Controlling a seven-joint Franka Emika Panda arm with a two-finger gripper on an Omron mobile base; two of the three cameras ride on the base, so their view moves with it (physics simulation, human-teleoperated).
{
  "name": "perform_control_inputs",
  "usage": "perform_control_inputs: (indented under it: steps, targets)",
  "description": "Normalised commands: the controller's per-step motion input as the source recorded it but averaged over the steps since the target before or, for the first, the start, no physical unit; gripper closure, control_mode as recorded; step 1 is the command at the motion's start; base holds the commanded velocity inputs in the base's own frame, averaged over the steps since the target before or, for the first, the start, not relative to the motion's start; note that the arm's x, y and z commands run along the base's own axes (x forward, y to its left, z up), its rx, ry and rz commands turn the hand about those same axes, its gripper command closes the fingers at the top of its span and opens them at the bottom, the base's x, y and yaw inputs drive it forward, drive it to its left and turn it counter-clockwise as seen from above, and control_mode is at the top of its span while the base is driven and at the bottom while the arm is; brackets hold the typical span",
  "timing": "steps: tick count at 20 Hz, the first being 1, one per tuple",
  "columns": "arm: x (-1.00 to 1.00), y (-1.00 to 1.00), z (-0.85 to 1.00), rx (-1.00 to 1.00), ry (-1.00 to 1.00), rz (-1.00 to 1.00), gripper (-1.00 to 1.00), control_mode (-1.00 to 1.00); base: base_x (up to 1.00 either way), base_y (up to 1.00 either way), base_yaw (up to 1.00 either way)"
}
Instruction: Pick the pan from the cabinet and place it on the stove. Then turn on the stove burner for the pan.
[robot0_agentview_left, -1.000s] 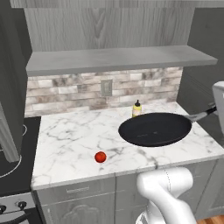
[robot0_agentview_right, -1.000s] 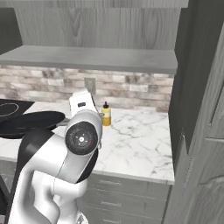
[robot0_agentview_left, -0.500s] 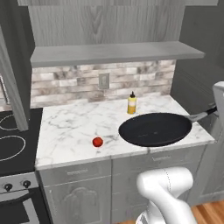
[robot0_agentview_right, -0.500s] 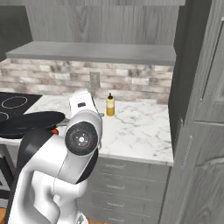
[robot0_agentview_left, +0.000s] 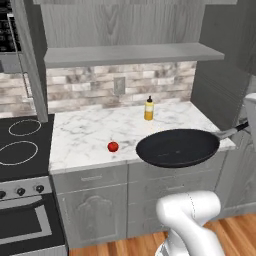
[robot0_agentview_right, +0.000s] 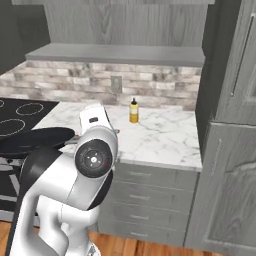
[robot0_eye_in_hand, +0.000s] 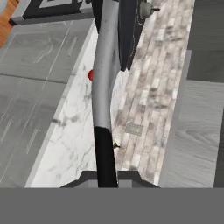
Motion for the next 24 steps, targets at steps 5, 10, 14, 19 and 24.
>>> perform_control_inputs:
  steps: [5, 10, 14, 19, 24]
  targets:
    - [0.0, 0.0, 0.0, 0.0, 0.0, 0.0, 1.0, 1.0, -0.4, 0.51, 0.0]
    - [0.0, 0.0, 0.0, 0.0, 0.0, 0.0, 1.0, 1.0, -0.32, 0.59, 0.0]
    - [0.0, 0.0, 0.0, 0.0, 0.0, 0.0, 1.0, 1.0, -0.31, 0.59, 0.0]
    - [0.0, 0.0, 0.0, 0.0, 0.0, 0.0, 1.0, 1.0, -0.31, 0.6, 0.0]
    - [0.0, 0.0, 0.0, 0.0, 0.0, 0.0, 1.0, 1.0, -0.34, 0.61, 0.0]
